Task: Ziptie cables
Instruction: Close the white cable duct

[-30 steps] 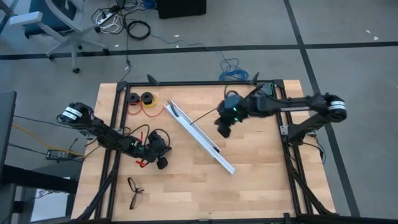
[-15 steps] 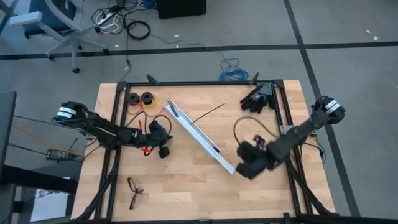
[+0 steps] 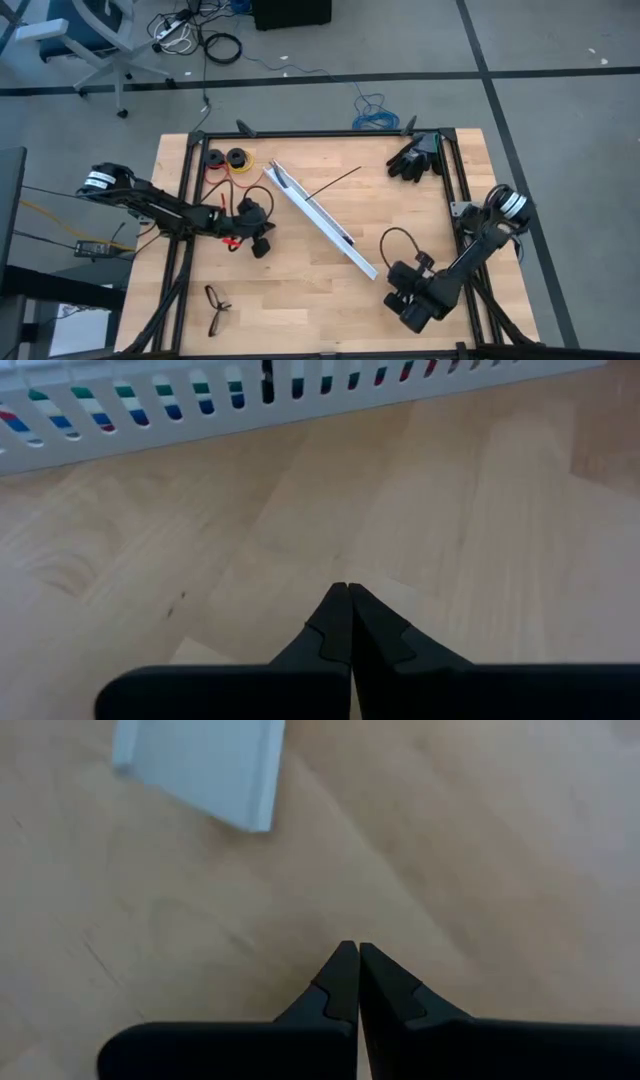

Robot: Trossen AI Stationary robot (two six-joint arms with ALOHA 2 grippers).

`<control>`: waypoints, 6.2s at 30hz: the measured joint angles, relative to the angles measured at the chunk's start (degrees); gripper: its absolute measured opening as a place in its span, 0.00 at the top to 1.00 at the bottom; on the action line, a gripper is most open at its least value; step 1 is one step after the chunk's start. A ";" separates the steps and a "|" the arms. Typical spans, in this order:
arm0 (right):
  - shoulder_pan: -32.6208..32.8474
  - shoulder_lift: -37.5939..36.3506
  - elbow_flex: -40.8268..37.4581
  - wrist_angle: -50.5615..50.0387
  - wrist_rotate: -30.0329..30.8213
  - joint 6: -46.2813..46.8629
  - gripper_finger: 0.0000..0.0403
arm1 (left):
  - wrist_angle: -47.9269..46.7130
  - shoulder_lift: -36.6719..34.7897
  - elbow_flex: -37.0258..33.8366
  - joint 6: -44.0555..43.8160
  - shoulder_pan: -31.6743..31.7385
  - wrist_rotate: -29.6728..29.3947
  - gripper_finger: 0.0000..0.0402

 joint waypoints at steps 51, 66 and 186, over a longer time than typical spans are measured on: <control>3.15 -1.46 -0.02 5.82 26.38 12.70 0.99 | -0.10 0.00 0.07 -2.43 -0.40 0.20 0.99; 12.05 -5.57 -0.02 4.51 21.04 30.06 0.99 | -0.24 0.00 0.07 -1.47 -0.40 0.17 0.99; -15.95 -10.14 -9.09 18.10 2.99 -13.61 1.00 | 4.97 0.02 0.09 -2.17 -0.40 0.35 0.99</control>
